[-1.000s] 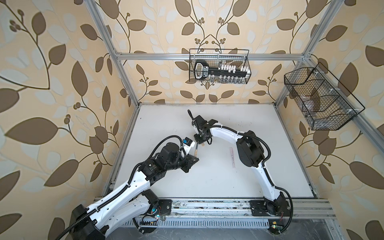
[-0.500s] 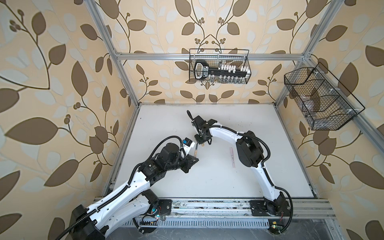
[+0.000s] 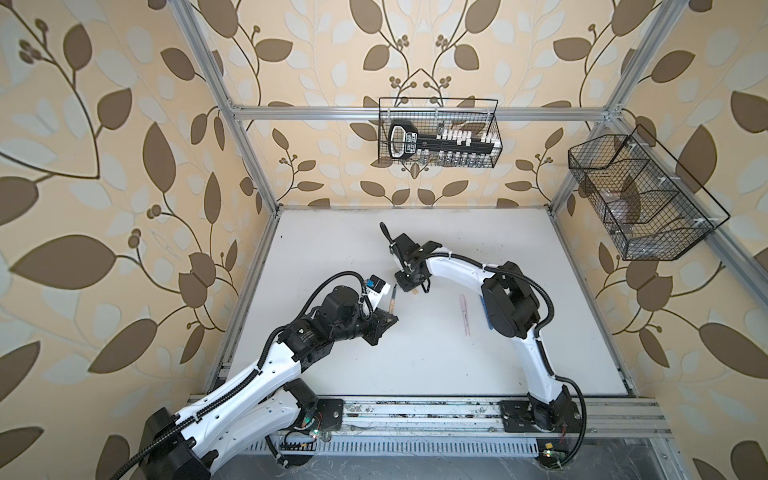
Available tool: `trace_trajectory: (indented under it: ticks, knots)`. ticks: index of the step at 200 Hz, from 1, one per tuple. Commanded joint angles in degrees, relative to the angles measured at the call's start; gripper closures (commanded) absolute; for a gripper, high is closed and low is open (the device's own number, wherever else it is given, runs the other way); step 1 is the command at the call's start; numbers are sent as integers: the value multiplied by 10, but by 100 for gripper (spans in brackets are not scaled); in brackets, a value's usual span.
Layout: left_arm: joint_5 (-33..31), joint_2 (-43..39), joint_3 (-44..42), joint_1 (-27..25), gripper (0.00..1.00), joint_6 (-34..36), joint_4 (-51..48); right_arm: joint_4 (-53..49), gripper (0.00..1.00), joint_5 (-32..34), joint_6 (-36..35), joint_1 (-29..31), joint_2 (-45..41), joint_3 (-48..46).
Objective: Insert the pens into the pen caps
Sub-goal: 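Lift the beige cap with the right gripper and carry it toward the pen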
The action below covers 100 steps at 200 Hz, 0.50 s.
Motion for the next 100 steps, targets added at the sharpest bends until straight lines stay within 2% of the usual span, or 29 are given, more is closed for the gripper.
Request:
trace_trajectory:
  ticks: [1,29,64,100]
  knots:
    - [-5,21,-9,0,100,14,39,48,84,-50,3,-21,-58,-68]
    - [10,73,-7,0,100,25,74,146,84,-136,28,-63,-150,-189]
    - [39,140,11,1,100,38,114,317,84,-238,88,-111,-278,-363]
    - [81,188,47,0,100,66,115,477,83,-263,163,-137,-402,-513]
